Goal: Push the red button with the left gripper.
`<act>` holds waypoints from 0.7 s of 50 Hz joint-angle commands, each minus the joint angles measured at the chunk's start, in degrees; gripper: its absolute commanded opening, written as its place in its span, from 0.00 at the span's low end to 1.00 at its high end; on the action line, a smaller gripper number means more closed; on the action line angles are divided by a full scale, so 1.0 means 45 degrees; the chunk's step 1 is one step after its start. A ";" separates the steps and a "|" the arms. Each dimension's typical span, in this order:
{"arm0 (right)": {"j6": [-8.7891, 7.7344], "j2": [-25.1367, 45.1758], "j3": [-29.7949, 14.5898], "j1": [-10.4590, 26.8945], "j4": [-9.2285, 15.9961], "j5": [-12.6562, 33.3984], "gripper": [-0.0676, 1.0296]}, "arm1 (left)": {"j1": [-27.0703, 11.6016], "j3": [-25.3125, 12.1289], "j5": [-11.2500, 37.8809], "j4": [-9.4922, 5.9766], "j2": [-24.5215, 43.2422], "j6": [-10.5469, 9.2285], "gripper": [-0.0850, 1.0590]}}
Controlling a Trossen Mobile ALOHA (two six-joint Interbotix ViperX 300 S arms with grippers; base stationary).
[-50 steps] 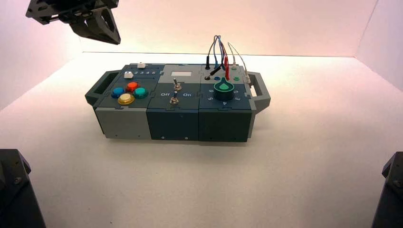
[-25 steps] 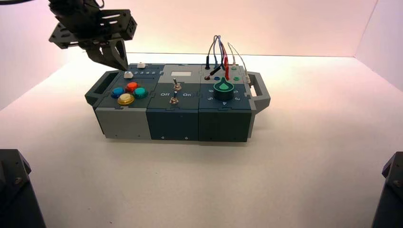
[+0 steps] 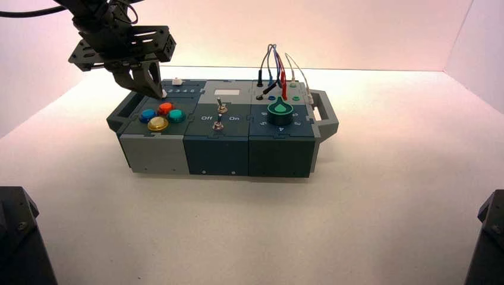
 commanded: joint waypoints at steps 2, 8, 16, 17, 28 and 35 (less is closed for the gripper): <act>0.0020 0.0020 -0.0156 -0.0039 0.0020 -0.0117 0.04 | -0.0215 -0.0273 -0.0059 -0.0078 0.0059 -0.0020 0.05; 0.0020 0.0000 -0.0156 -0.0020 0.0020 -0.0117 0.04 | -0.0215 -0.0313 -0.0059 -0.0078 0.0293 -0.0020 0.05; 0.0020 0.0000 -0.0156 -0.0020 0.0020 -0.0117 0.04 | -0.0215 -0.0469 -0.0137 -0.0078 0.0742 -0.0020 0.05; 0.0020 0.0020 -0.0156 -0.0020 0.0020 -0.0117 0.04 | -0.0234 -0.0488 -0.0156 -0.0078 0.0801 -0.0039 0.05; 0.0020 0.0020 -0.0156 -0.0020 0.0020 -0.0117 0.04 | -0.0234 -0.0664 -0.0293 -0.0078 0.1465 -0.0020 0.05; 0.0020 0.0020 -0.0156 -0.0020 0.0020 -0.0117 0.04 | -0.0234 -0.0684 -0.0293 -0.0078 0.1484 -0.0020 0.05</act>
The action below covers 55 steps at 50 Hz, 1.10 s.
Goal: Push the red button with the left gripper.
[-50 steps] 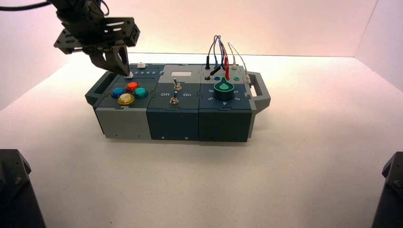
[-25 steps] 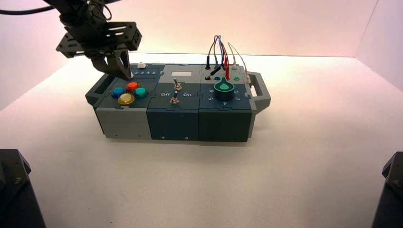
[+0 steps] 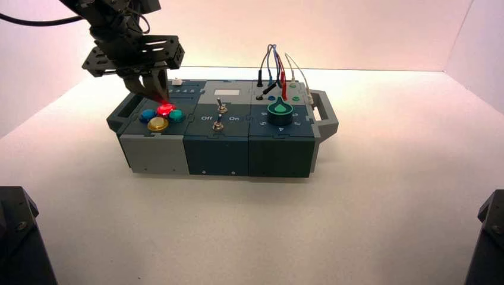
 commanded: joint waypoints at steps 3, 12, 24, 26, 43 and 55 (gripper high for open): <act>0.0039 0.0020 -0.0176 -0.0020 0.0020 -0.0117 0.04 | -0.0078 -0.0078 0.0059 0.0020 0.0000 0.0000 0.05; 0.0039 0.0020 -0.0156 -0.0020 0.0020 -0.0117 0.04 | -0.0078 -0.0078 0.0332 0.0020 -0.0293 0.0000 0.05; 0.0039 0.0020 -0.0156 -0.0039 0.0020 -0.0117 0.04 | -0.0098 -0.0254 0.0977 0.0020 -0.1973 0.0020 0.05; 0.0039 0.0020 -0.0156 -0.0020 0.0020 -0.0117 0.04 | -0.0098 -0.0312 0.1113 0.0059 -0.2188 0.0020 0.05; 0.0039 0.0000 -0.0156 -0.0020 0.0000 -0.0117 0.04 | -0.0098 -0.0625 0.0449 0.0156 -0.3379 0.0078 0.05; 0.0020 0.0020 -0.0156 -0.0020 0.0000 -0.0117 0.04 | -0.0078 0.0215 -0.2344 0.0352 -0.4082 0.0332 0.05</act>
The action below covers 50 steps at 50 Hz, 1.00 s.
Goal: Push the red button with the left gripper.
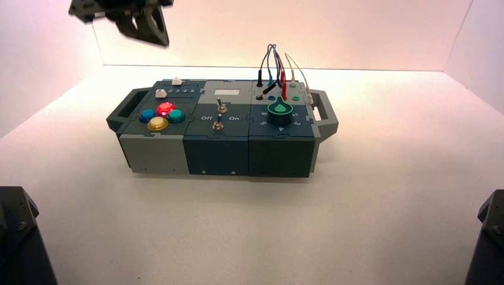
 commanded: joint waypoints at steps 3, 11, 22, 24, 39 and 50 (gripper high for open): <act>0.0000 0.0039 -0.0137 -0.0020 0.0000 -0.0117 0.04 | -0.0020 0.0605 -0.2148 0.0059 -0.0586 0.0195 0.05; -0.0020 0.0039 -0.0098 -0.0020 -0.0020 -0.0195 0.04 | 0.0215 0.1562 -0.3965 0.0039 -0.0898 0.0195 0.05; -0.0020 0.0039 -0.0078 -0.0020 -0.0020 -0.0234 0.04 | 0.0527 0.2051 -0.4805 0.0000 -0.1230 0.0195 0.05; 0.0000 0.0039 -0.0078 -0.0020 -0.0020 -0.0234 0.04 | 0.0527 0.2051 -0.4883 0.0000 -0.1250 0.0195 0.05; 0.0000 0.0098 0.0000 -0.0020 -0.0059 -0.0293 0.04 | 0.0508 0.2168 -0.5078 0.0020 -0.1270 0.0195 0.05; 0.0000 0.0059 -0.0020 -0.0020 -0.0039 -0.0234 0.04 | 0.0527 0.2207 -0.5078 0.0020 -0.1270 0.0176 0.05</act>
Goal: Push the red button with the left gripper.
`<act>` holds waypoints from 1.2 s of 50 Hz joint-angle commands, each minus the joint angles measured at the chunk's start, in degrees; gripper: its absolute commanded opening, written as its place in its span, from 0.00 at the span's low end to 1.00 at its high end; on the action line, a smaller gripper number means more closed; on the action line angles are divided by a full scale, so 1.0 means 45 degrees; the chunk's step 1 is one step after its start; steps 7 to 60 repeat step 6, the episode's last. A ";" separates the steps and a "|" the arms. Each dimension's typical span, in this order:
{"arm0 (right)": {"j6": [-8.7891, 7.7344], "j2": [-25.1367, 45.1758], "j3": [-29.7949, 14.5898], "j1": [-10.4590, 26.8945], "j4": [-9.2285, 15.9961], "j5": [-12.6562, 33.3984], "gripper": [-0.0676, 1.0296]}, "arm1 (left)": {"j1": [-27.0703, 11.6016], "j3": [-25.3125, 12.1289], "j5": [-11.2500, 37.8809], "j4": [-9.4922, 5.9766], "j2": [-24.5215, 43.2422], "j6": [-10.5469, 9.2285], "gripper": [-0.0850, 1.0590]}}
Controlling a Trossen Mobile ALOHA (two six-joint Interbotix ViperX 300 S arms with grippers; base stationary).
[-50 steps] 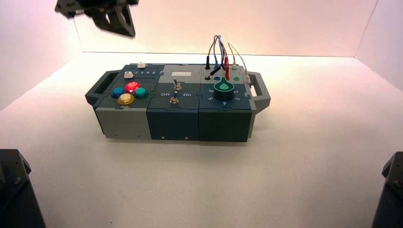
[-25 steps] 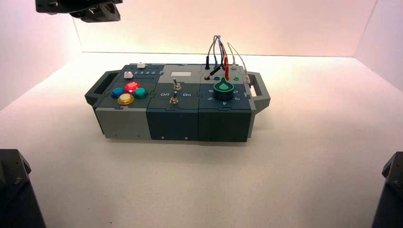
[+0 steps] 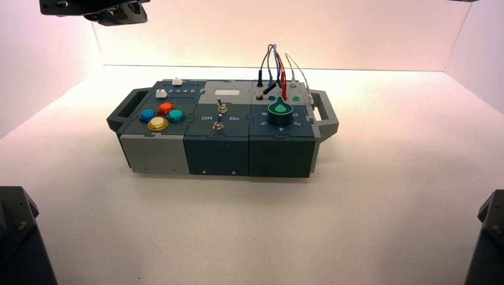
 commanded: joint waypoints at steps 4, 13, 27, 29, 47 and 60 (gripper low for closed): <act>0.0000 0.0039 -0.0215 0.0000 0.0000 -0.0078 0.04 | 0.0039 -0.0117 -0.0137 0.0020 -0.0098 0.0020 0.05; 0.0000 0.0039 -0.0215 0.0000 0.0000 -0.0078 0.04 | 0.0039 -0.0117 -0.0137 0.0000 -0.0078 0.0020 0.05; 0.0000 0.0039 -0.0215 0.0000 0.0000 -0.0078 0.04 | 0.0039 -0.0117 -0.0137 0.0000 -0.0078 0.0020 0.05; 0.0000 0.0039 -0.0215 0.0000 0.0000 -0.0078 0.04 | 0.0039 -0.0117 -0.0137 0.0000 -0.0078 0.0020 0.05; 0.0000 0.0039 -0.0215 0.0000 0.0000 -0.0078 0.04 | 0.0039 -0.0117 -0.0137 0.0000 -0.0078 0.0020 0.05; 0.0000 0.0039 -0.0215 0.0000 0.0000 -0.0078 0.04 | 0.0039 -0.0117 -0.0137 0.0000 -0.0078 0.0020 0.05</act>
